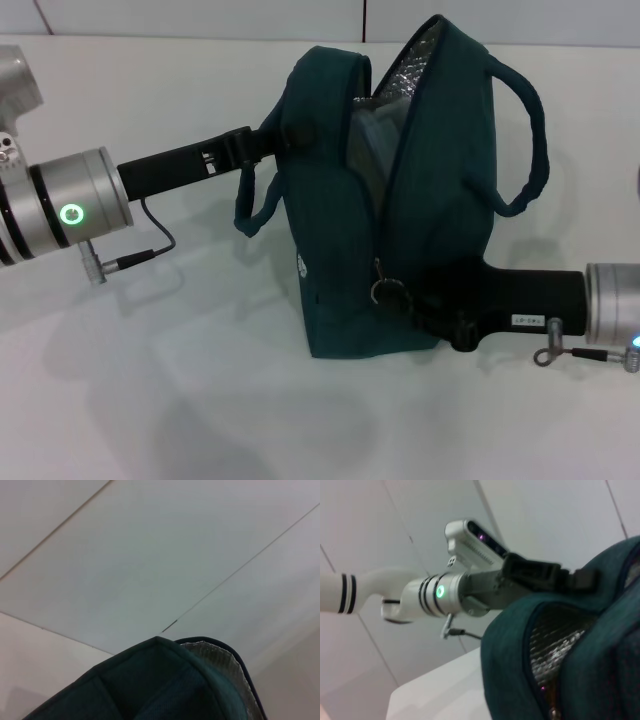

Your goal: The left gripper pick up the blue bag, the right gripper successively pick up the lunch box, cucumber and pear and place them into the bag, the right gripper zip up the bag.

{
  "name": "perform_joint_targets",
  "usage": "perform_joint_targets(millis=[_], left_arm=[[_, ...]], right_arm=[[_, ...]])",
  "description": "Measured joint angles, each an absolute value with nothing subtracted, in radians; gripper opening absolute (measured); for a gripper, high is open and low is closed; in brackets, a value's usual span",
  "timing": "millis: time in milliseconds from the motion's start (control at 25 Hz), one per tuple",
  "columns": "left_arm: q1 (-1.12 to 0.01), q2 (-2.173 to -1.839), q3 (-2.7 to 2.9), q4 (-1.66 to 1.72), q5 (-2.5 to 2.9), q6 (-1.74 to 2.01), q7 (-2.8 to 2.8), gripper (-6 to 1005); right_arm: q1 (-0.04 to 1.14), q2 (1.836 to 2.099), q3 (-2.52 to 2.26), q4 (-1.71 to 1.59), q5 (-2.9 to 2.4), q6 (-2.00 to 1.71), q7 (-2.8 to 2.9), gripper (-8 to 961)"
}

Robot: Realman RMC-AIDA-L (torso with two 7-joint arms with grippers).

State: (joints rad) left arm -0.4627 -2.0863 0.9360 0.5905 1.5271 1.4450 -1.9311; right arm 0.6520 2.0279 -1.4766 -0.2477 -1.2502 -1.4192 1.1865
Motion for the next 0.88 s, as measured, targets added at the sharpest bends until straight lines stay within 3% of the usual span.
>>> perform_joint_targets(millis=[280, 400, 880], left_arm=[[-0.463, -2.086, 0.935, 0.591, 1.526, 1.451, -1.929, 62], [-0.463, -2.086, 0.934, 0.591, 1.526, 1.46, -1.924, 62], [-0.453, -2.086, 0.934, 0.59, 1.524, 1.508, -1.901, 63]], right_arm=[[0.639, 2.028, -1.688, -0.317, -1.127, -1.354, 1.208, 79], [0.631, 2.028, -1.702, -0.325, -1.121, -1.349, 1.223, 8], [0.485, 2.024, -1.695, -0.416, -1.043, -1.368, 1.186, 8]])
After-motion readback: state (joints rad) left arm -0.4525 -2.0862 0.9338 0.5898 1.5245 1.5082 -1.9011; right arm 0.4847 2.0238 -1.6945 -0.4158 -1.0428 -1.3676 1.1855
